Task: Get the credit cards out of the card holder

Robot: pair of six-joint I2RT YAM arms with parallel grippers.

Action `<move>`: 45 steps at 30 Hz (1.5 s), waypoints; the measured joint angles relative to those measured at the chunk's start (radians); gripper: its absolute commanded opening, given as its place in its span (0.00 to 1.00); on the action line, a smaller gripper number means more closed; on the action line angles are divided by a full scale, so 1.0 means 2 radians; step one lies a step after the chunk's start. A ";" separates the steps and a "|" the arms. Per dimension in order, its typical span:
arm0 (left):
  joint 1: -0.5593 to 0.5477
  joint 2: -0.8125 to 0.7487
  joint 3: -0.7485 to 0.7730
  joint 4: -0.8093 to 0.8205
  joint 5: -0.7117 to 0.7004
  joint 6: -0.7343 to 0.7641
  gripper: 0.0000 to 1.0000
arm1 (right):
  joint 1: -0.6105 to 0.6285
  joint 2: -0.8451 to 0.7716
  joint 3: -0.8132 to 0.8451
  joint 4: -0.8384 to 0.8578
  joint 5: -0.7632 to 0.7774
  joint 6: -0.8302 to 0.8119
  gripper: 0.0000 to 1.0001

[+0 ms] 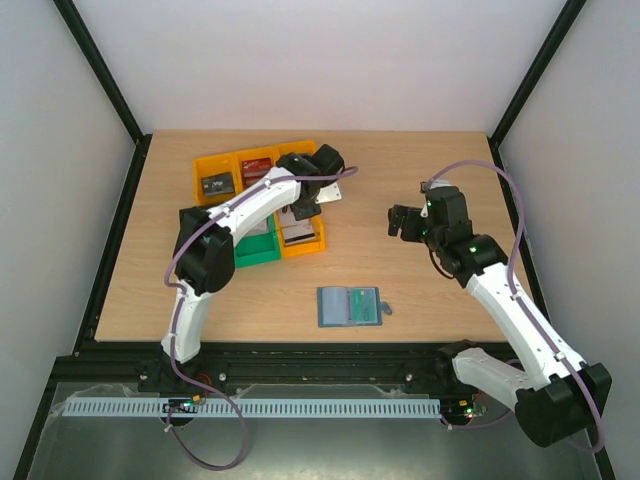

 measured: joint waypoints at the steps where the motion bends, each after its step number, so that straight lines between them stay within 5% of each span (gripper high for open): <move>1: 0.003 0.001 0.000 -0.002 -0.003 -0.002 0.02 | 0.000 0.001 0.000 0.000 0.000 0.000 0.99; 24: 0.015 -0.018 -0.149 0.136 -0.117 0.006 0.03 | 0.000 0.025 0.005 0.000 -0.021 -0.009 0.98; 38: 0.013 -0.012 -0.173 0.191 -0.142 0.027 0.97 | 0.000 0.022 0.008 0.000 -0.037 -0.016 0.99; 45: 0.013 -0.045 -0.172 0.178 -0.098 0.023 0.99 | 0.000 0.022 0.010 0.000 -0.053 -0.016 0.99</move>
